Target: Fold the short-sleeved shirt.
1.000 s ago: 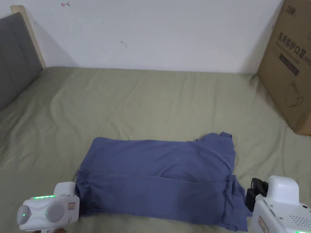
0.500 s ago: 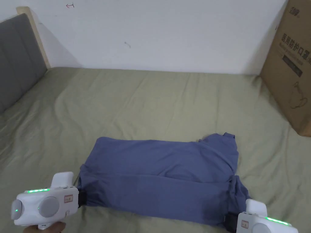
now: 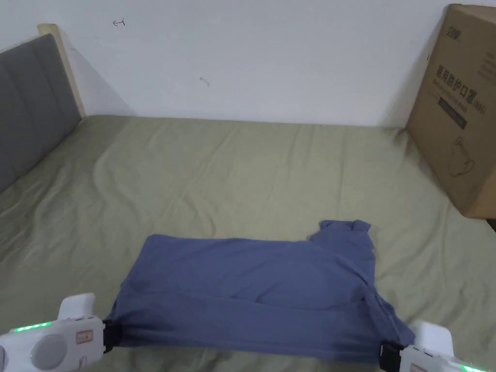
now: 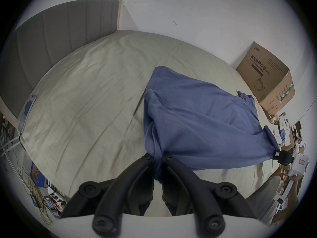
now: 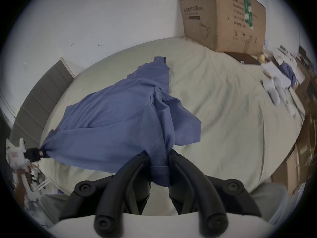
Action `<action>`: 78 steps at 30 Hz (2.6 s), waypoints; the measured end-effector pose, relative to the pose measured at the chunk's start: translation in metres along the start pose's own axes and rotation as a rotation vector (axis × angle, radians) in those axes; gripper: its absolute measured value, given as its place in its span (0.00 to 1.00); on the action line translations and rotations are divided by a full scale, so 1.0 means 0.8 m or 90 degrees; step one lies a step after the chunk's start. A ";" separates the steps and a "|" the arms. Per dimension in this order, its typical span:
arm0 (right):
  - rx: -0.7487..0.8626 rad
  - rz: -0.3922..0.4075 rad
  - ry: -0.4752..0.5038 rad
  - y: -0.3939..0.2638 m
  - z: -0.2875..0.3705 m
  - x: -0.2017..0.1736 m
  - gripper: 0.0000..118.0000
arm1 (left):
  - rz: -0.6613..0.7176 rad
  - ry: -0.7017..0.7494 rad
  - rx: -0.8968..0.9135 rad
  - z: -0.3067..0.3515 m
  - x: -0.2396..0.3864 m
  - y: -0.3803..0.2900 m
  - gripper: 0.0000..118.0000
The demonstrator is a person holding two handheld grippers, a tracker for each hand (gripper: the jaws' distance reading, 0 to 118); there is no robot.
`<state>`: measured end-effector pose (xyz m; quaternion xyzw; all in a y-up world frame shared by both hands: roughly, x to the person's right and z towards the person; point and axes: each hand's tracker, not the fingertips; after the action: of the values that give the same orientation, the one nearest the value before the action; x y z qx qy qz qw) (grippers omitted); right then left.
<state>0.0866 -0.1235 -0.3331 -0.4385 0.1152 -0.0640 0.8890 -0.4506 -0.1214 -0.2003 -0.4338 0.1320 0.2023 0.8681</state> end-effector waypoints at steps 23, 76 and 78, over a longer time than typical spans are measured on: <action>0.058 0.028 -0.007 0.012 0.066 -0.015 0.81 | 0.082 -0.051 0.075 0.074 0.013 -0.017 0.78; 0.273 0.119 -0.087 0.182 -0.039 -0.095 0.00 | -0.100 0.092 -0.107 -0.263 0.061 0.228 0.62; 0.256 0.104 -0.085 0.184 -0.050 -0.088 0.00 | -0.110 0.103 -0.067 -0.255 0.065 0.221 0.57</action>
<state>0.0104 -0.0499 -0.4633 -0.2453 0.0760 0.0159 0.9663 -0.4978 -0.1776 -0.4655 -0.5034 0.1533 0.0979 0.8447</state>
